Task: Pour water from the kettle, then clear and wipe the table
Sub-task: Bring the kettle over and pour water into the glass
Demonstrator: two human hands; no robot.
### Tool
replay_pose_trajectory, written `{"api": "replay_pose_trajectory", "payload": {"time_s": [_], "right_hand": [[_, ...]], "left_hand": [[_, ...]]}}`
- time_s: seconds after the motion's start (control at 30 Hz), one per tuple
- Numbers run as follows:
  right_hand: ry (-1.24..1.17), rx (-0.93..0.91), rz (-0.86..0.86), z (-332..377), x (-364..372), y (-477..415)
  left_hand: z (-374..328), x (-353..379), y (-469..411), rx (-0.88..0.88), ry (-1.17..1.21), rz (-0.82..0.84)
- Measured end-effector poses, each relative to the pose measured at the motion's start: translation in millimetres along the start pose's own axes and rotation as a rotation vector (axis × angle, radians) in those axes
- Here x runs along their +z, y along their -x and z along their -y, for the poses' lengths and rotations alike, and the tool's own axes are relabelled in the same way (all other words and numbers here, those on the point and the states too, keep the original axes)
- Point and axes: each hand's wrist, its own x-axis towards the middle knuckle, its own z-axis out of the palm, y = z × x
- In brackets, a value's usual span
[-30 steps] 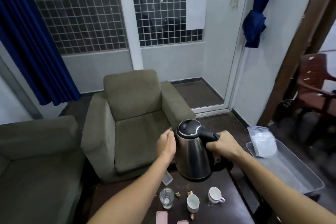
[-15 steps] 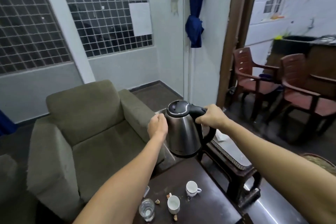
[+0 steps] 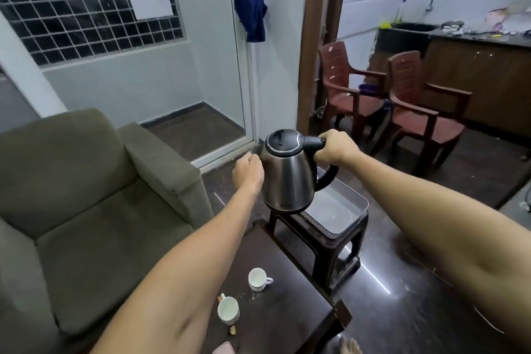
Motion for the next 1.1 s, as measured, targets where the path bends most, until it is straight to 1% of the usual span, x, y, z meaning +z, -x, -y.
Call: {"api": "replay_pose_trajectory", "payload": {"time_s": [0.1,0.2,0.4,0.6,0.83,1.1], "right_hand": [[0.057,0.033,-0.032,-35.5,0.2,-25.5],[0.084,0.023,-0.02,-70.8,-0.8,-57.3],[0.116,0.02,0.077,-144.7,6.9,-128.6],[0.142,0.002,0.192,-215.2,38.0,-189.5],[0.145,-0.015,0.242,-277.8,84.9,-226.9],[0.148,-0.032,0.269,-316.6,120.0,-244.0]], "left_hand": [[2.7,43.3,-4.2,-0.032,0.007,0.02],[9.5,89.9,-9.9,-0.101,0.064,0.01],[27.0,183.4,-31.4,-0.229,0.108,-0.02],[64.2,262.2,-54.1,-0.354,0.139,-0.039],[112.2,318.8,-72.2,-0.462,0.24,0.001],[158.1,348.7,-85.4,-0.511,0.247,0.043]]}}
